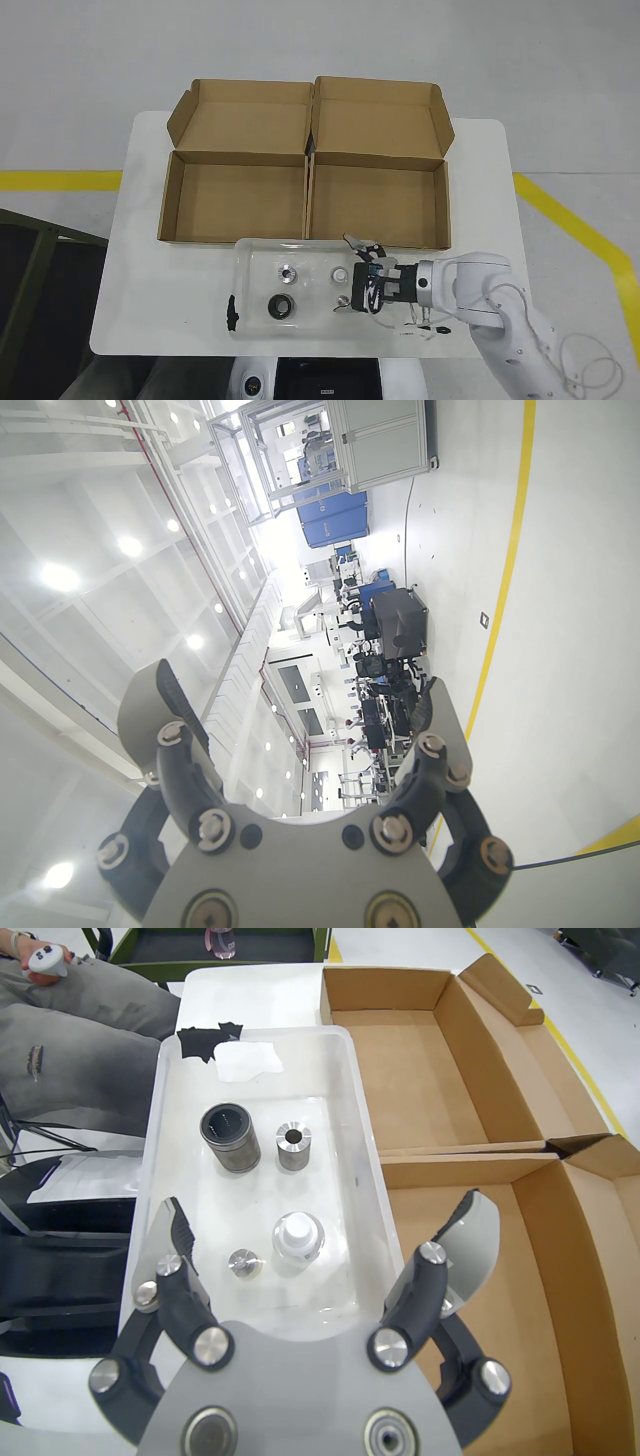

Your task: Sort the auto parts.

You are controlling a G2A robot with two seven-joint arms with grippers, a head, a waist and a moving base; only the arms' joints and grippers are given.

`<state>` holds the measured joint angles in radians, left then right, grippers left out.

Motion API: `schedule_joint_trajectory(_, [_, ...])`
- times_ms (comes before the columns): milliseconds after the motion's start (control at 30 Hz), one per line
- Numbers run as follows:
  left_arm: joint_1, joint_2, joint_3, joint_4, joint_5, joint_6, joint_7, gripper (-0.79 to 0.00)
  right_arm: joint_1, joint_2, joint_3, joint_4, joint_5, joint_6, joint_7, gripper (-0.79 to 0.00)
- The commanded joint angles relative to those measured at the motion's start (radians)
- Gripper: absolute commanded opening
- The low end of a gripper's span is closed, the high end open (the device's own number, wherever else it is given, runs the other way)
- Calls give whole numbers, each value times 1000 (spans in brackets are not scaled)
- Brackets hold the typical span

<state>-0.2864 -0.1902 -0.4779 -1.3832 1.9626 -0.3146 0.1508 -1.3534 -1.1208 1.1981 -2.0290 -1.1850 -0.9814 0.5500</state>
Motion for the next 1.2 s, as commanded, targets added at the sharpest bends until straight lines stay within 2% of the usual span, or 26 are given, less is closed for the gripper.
schedule_joint_trajectory(0, [0,0,0,0,0,0,0,0,2,1,-15,3,-11,-1,5,0])
schedule_joint_trajectory(467, [0,0,0,0,0,0,0,0,30,12,-67,33,-19,21,39,-6])
schedule_joint_trajectory(667, [0,0,0,0,0,0,0,0,45,16,-86,53,-19,31,57,-132])
schedule_joint_trajectory(967, [0,0,0,0,0,0,0,0,70,20,-118,81,-39,61,76,-203])
schedule_joint_trajectory(1067, [0,0,0,0,0,0,0,0,78,21,-127,90,-47,70,77,-243])
schedule_joint_trajectory(1133, [0,0,0,0,0,0,0,0,84,22,-134,94,-59,76,89,-311])
schedule_joint_trajectory(1167, [0,0,0,0,0,0,0,0,88,22,-137,96,-62,79,92,-311])
